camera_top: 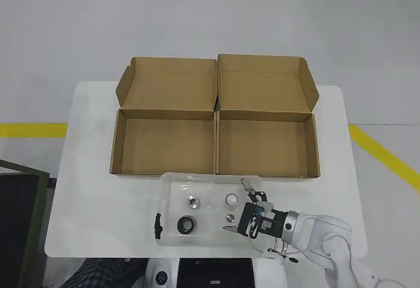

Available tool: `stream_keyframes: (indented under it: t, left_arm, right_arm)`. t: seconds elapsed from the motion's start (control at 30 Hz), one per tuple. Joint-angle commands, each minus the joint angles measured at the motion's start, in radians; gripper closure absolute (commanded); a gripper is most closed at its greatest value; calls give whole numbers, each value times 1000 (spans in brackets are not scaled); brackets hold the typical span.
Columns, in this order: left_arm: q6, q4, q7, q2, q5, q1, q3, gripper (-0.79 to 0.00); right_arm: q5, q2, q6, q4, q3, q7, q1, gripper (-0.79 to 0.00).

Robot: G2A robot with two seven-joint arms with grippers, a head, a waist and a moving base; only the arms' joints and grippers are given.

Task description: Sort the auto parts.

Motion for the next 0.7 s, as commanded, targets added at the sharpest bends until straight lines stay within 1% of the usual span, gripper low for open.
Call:
stream_keyframes:
  t: [0.0, 0.17, 0.4, 0.47, 0.57, 0.67]
  left_arm:
    - [0, 0, 0, 0, 0, 0, 0, -785]
    - [0, 0, 0, 0, 0, 0, 0, -785]
    - [0, 0, 0, 0, 0, 0, 0, -785]
    - [0, 0, 0, 0, 0, 0, 0, -785]
    - [0, 0, 0, 0, 0, 0, 0, -785]
    - [0, 0, 0, 0, 0, 0, 0, -785]
  right_arm:
    - [-5, 1, 6, 1, -8, 10, 3, -785]
    - [-6, 2, 25, 13, -28, 38, 15, -785]
    - [3, 3, 50, 32, -52, 82, 40, -683]
    - [6, 3, 58, 36, -60, 96, 48, -637]
    - [12, 2, 71, 41, -69, 113, 59, -656]
    - [15, 3, 83, 46, -78, 130, 67, -634]
